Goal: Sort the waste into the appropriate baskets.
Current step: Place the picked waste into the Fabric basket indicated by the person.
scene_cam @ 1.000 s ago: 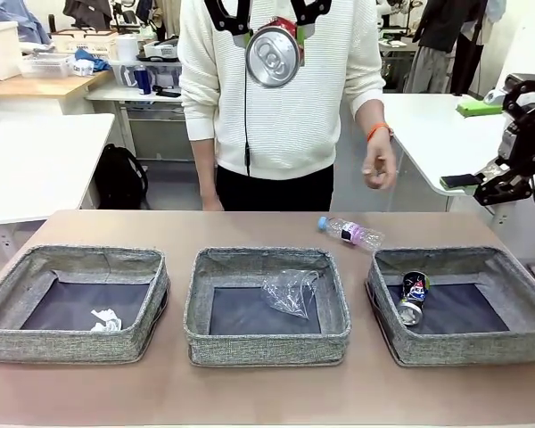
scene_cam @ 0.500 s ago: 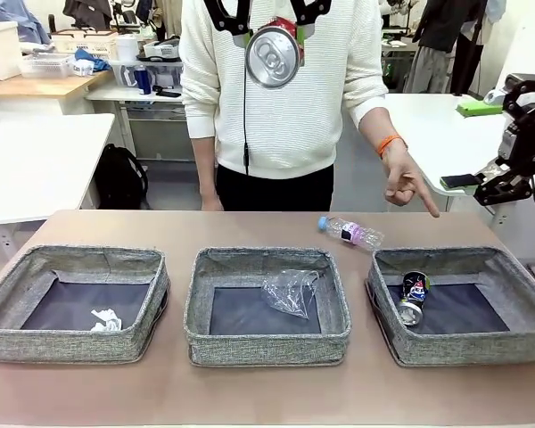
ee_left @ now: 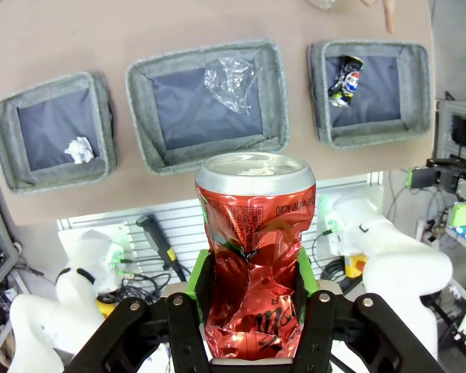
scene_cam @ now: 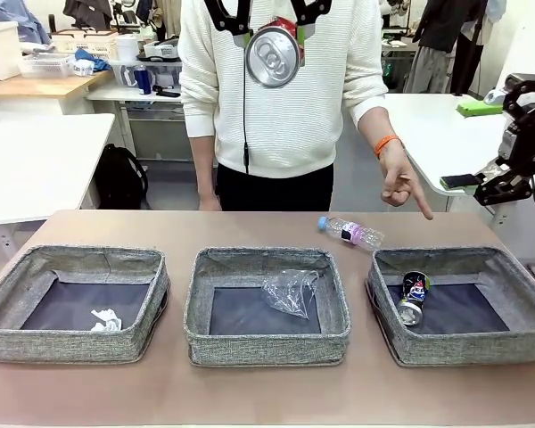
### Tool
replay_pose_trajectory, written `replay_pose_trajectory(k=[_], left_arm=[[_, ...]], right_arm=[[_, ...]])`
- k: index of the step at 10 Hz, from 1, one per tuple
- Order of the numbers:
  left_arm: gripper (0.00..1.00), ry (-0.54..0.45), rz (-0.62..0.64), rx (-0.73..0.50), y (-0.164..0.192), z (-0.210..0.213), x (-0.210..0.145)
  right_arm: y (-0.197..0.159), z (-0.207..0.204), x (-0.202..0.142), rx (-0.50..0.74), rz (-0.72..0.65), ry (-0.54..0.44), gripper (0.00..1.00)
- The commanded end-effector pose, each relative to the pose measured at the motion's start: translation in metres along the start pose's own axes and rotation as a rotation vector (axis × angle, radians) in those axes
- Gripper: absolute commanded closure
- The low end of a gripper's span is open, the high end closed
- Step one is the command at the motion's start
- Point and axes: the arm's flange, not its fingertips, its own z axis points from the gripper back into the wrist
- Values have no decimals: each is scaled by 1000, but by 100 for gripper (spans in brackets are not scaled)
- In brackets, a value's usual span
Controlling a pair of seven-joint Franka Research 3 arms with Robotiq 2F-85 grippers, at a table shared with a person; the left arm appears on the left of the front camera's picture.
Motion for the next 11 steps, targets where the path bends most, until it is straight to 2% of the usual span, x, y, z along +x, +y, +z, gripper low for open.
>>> replay_pose_trajectory(k=[1,3,4,5,7,10,11], left_arm=[[52,-10,4,-1,1,2,-2],[52,0,0,0,0,0,0],[52,-56,5,20,-6,-30,-3],[52,-81,-26,13,-11,-61,-2],[52,-126,-70,-18,-36,-125,12],[52,-168,-132,23,-121,-211,36],[52,-224,-92,44,-151,-232,36]], right_arm=[[2,0,0,23,14,0,0],[0,0,0,0,0,0,0],[-13,27,-7,-15,-7,-5,0],[-23,58,-18,-31,-4,-57,0],[-38,127,-51,-37,-36,-198,0],[-51,207,-128,-62,-13,-473,0],[-60,222,-149,-53,-10,-589,0]])
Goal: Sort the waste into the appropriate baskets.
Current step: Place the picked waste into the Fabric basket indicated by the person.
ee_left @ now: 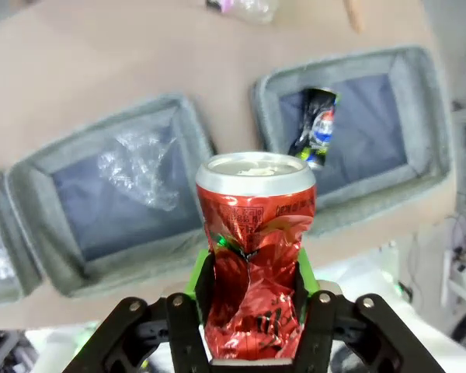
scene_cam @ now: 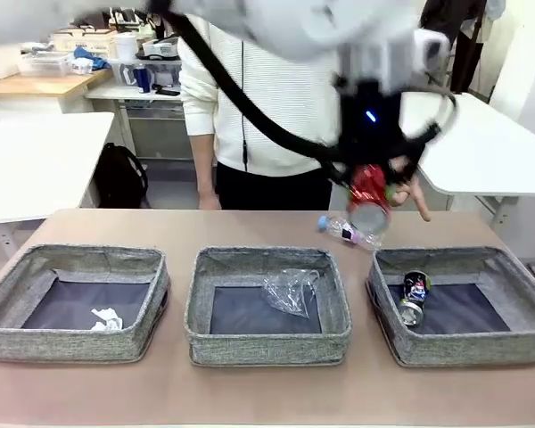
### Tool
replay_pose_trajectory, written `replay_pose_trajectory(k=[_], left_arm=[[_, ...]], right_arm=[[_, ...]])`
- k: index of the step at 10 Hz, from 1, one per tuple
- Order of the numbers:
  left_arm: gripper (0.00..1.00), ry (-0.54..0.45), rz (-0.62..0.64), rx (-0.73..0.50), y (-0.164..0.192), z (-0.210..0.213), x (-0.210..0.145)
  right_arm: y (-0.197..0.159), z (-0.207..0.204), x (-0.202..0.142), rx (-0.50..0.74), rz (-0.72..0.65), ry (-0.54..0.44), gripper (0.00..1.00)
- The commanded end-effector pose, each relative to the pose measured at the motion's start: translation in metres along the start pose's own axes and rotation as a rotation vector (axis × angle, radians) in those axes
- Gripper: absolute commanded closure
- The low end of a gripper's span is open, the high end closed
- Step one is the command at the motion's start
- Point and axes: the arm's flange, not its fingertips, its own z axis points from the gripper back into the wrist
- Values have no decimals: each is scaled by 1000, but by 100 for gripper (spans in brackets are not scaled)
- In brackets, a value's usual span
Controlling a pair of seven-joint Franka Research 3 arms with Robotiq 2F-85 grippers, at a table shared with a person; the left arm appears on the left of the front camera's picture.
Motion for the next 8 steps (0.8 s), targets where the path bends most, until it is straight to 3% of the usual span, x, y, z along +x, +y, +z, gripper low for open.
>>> replay_pose_trajectory(k=[1,2,4,6,8], left_arm=[[52,-73,74,25,-56,-10,16],[52,-110,-2,42,-79,-19,11],[52,-220,-251,85,-118,-30,12],[52,-208,-424,93,-149,-54,27],[52,-91,-511,90,-153,-71,45]], right_arm=[[-23,22,-20,66,33,-150,0],[0,0,0,0,0,0,0],[0,0,0,0,0,0,0],[0,0,0,0,0,0,0],[0,0,0,0,0,0,0]])
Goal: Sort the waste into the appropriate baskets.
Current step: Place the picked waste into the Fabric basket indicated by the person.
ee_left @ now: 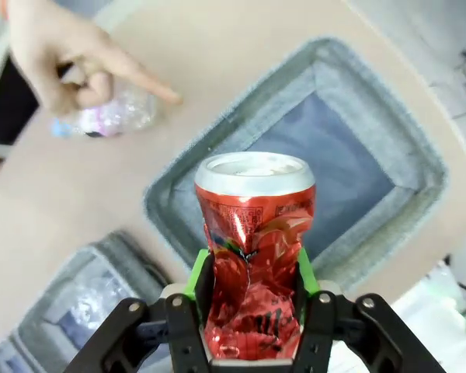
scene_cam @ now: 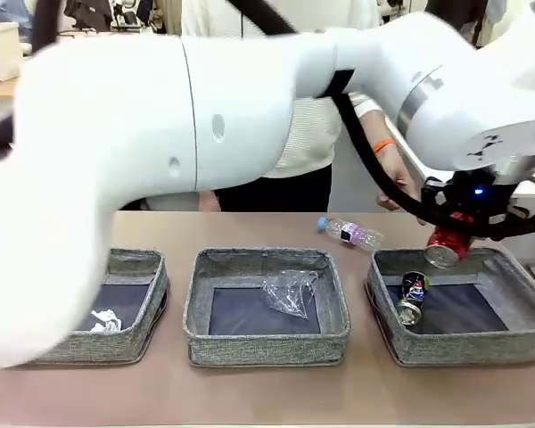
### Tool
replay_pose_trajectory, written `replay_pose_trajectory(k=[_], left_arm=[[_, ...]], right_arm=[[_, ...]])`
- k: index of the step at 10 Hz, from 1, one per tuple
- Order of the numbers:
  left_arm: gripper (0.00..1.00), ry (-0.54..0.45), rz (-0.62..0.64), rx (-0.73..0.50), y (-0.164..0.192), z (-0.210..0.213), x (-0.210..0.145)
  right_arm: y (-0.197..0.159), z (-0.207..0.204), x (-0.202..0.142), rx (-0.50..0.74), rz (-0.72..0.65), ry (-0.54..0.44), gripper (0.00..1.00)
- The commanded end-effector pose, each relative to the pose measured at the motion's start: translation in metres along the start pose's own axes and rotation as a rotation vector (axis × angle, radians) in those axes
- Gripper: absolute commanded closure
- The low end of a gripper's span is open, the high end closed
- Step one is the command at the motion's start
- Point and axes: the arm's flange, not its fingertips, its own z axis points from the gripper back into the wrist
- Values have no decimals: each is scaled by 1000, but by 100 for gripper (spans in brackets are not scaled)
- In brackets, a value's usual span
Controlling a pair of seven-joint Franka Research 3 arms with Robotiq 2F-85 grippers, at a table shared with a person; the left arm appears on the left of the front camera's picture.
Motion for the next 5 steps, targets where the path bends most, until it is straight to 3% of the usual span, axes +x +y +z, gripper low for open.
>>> replay_pose_trajectory(k=[1,4,5], left_arm=[[52,74,-24,-16,-1,7,46],[52,105,-15,-30,4,1,46],[42,120,-16,-42,5,0,45]], right_arm=[[2,2,0,16,13,5,0],[2,2,0,16,13,5,0],[2,2,0,16,13,5,0]])
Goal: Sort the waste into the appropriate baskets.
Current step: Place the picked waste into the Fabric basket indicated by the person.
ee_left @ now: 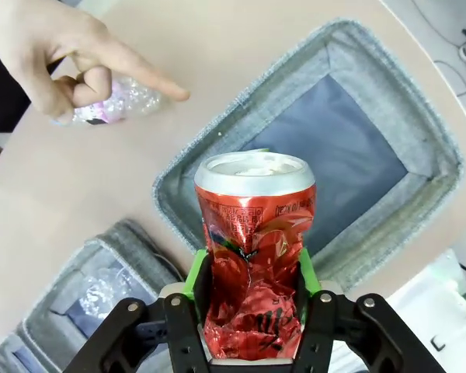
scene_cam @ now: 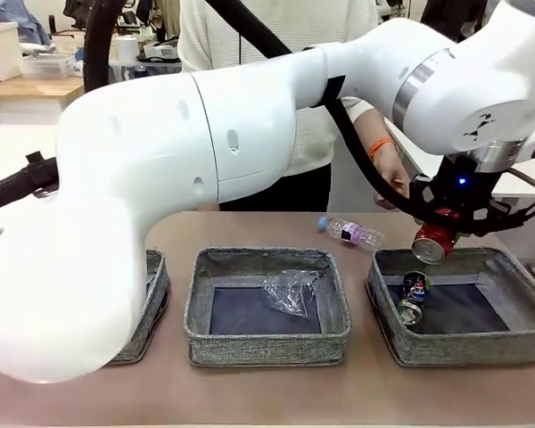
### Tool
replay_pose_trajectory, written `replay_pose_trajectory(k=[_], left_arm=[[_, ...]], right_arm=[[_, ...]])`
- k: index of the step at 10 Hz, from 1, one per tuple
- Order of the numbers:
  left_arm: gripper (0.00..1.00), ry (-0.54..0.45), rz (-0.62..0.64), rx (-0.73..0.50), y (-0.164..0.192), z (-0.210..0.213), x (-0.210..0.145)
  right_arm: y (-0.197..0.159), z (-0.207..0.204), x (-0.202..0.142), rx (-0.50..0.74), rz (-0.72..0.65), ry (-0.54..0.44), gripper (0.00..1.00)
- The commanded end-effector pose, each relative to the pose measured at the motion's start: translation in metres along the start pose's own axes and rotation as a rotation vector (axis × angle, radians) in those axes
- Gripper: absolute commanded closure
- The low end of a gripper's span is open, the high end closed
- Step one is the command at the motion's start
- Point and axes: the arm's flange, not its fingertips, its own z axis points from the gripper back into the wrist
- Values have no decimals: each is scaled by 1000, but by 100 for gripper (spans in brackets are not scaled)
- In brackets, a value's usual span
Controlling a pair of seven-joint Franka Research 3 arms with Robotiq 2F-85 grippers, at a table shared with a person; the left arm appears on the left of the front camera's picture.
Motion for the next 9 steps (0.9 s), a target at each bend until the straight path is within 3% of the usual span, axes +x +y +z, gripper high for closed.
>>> replay_pose_trajectory(k=[1,6,9], left_arm=[[0,26,-27,-25,-13,7,32],[0,16,-18,-25,-10,16,28],[0,133,3,-12,13,48,-1]], right_arm=[[2,2,0,15,13,6,0],[2,2,0,15,13,6,0],[-1,-2,2,-17,10,23,0]])
